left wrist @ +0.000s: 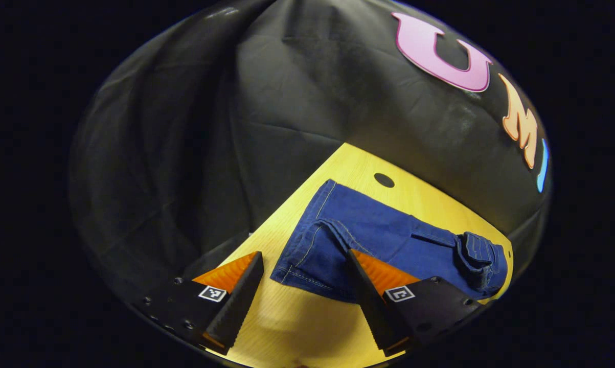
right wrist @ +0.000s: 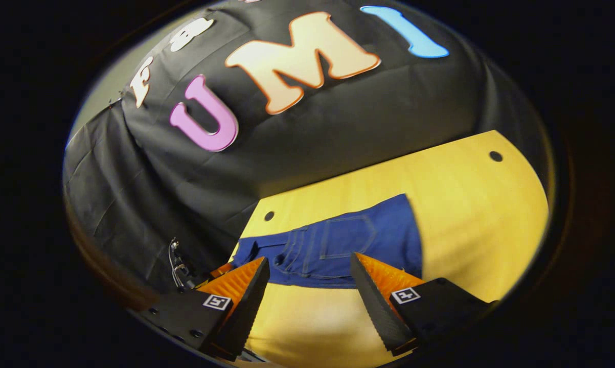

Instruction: Grasp the waist and the cuffs of the jeans and fold them to make the two legs overlap; first hold the waist and fold one-third of the jeans toward the cuffs, then hold the cuffs and fold the remaining one-third in the same direction to finish folding.

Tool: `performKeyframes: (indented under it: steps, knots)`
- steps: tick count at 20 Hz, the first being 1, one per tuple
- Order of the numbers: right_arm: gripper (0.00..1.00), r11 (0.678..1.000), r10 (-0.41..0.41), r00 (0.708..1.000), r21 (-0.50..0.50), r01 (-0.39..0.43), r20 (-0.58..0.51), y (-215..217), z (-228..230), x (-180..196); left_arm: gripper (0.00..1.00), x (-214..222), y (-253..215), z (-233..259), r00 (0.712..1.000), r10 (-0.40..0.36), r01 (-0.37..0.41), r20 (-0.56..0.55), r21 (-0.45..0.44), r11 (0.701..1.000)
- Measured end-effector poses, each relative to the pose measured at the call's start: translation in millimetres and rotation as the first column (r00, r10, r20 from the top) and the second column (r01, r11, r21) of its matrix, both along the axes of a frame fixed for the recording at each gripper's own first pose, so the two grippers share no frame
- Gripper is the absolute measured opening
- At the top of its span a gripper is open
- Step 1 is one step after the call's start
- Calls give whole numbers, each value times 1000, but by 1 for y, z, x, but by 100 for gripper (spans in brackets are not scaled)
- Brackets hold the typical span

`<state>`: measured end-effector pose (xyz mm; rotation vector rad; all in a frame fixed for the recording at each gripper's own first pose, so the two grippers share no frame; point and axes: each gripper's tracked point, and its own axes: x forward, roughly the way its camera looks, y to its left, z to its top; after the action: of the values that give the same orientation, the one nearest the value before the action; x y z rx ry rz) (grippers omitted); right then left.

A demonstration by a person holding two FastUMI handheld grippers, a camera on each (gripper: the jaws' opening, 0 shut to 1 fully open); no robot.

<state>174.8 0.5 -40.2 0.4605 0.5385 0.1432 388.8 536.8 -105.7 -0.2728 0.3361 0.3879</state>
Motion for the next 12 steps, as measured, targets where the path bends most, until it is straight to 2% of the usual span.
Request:
performKeyframes:
  steps: [4, 11, 12]
  knots:
    - [98, 997, -77, 997, -5, 77, -31, -29, -8, -7, 99, -5, -2, -3, 1000, -8, 8, -16, 2, 1000]
    - [98, 994, -95, 994, 40, 97, -44, -30, -9, -5, 90, 2, -1, -19, 991, 27, -7, -129, 153, 988]
    - [98, 994, -99, 994, 36, 100, -44, -31, -10, -5, 84, 1, -2, -15, 991, 25, -3, -132, 165, 986]
